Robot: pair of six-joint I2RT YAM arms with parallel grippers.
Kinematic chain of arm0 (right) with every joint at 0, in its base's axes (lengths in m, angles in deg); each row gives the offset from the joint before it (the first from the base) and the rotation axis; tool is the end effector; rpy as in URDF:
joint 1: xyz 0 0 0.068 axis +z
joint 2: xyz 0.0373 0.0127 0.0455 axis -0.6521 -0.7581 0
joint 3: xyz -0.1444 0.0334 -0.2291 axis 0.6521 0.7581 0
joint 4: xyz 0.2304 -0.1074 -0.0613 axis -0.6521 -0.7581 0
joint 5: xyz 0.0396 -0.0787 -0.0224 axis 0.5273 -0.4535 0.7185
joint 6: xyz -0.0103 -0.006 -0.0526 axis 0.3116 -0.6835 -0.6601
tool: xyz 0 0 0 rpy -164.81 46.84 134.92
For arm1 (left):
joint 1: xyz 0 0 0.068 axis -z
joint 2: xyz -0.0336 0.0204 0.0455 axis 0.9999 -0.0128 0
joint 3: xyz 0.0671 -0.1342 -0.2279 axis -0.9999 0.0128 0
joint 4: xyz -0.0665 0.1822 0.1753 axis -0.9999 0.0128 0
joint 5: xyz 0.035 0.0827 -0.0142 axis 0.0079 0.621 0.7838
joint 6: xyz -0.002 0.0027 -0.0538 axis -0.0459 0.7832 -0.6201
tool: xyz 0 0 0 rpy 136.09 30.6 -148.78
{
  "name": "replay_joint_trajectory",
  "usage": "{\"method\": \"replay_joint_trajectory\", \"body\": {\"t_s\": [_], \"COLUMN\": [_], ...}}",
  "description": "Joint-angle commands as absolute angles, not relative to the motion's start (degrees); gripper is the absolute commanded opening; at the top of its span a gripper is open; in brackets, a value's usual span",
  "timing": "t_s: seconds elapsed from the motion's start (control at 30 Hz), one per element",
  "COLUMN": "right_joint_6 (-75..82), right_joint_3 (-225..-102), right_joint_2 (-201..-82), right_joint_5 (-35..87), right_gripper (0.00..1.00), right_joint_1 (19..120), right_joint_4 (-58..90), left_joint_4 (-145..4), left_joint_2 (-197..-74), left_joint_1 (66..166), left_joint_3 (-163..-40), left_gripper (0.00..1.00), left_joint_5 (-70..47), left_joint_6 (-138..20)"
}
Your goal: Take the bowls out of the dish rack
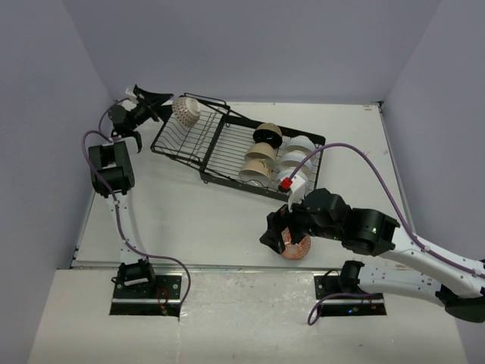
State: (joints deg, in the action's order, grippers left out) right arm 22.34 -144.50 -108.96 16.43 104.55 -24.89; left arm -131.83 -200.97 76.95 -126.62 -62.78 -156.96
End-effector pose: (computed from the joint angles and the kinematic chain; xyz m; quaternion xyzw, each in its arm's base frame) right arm 0.0769 0.1541 0.3440 -0.2817 0.8342 0.3226 0.3474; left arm 0.5251 0.0832 0.1814 -0.2455 0.5974 -0.7218 0.2486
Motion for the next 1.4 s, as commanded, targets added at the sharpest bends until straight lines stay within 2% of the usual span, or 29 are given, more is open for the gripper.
{"method": "replay_joint_trajectory", "body": {"t_s": [0.0, 0.1, 0.27, 0.4, 0.43, 0.5, 0.57, 0.6, 0.9, 1.13, 1.37], "right_joint_6": [22.07, 22.07, 21.98, 21.81, 21.81, 21.63, 21.54, 21.54, 21.63, 22.24, 23.03], "right_joint_3": [-144.88, -144.96, -144.97, -145.05, -145.05, -145.05, -145.14, -145.14, -145.23, -144.79, -143.74], "right_joint_2": [-109.4, -109.32, -109.31, -109.4, -109.4, -109.66, -109.84, -109.84, -109.58, -108.79, -107.29], "right_joint_5": [16.87, 16.78, 16.43, 16.34, 16.26, 16.17, 16.17, 16.25, 16.17, 15.56, 15.02], "right_gripper": [0.99, 0.99, 0.99, 0.99, 0.99, 0.99, 0.99, 0.99, 0.99, 0.99, 0.99], "right_joint_1": [105.03, 105.03, 105.03, 105.03, 105.03, 105.03, 105.03, 105.03, 105.03, 105.03, 105.03], "right_joint_4": [-24.01, -24.19, -24.54, -24.81, -24.72, -24.63, -24.72, -24.63, -24.37, -24.37, -23.4], "left_joint_4": [-134.94, -134.68, -133.98, -133.1, -133.01, -132.22, -131.61, -131.6, -126.59, -132.66, -126.42], "left_joint_2": [-200.64, -201.61, -202.84, -203.28, -203.29, -203.29, -203.2, -203.11, -199.6, -197.49, -193.01], "left_joint_1": [78.02, 78.72, 79.69, 79.69, 79.77, 79.78, 79.78, 79.78, 79.78, 79.95, 80.21], "left_joint_3": [-127.48, -128.18, -129.06, -129.06, -129.06, -129.06, -128.97, -128.97, -129.59, -132.66, -138.01], "left_gripper": [0.56, 0.47, 0.4, 0.25, 0.24, 0.14, 0.11, 0.01, 0.0, 0.0, 0.0], "left_joint_5": [-63.5, -63.32, -62.71, -62.44, -62.36, -62.36, -62.18, -62.09, -61.48, -61.74, -62.71], "left_joint_6": [-157.84, -157.75, -157.4, -156.87, -156.78, -156.17, -155.73, -155.73, -151.25, -152.92, -147.03]}}
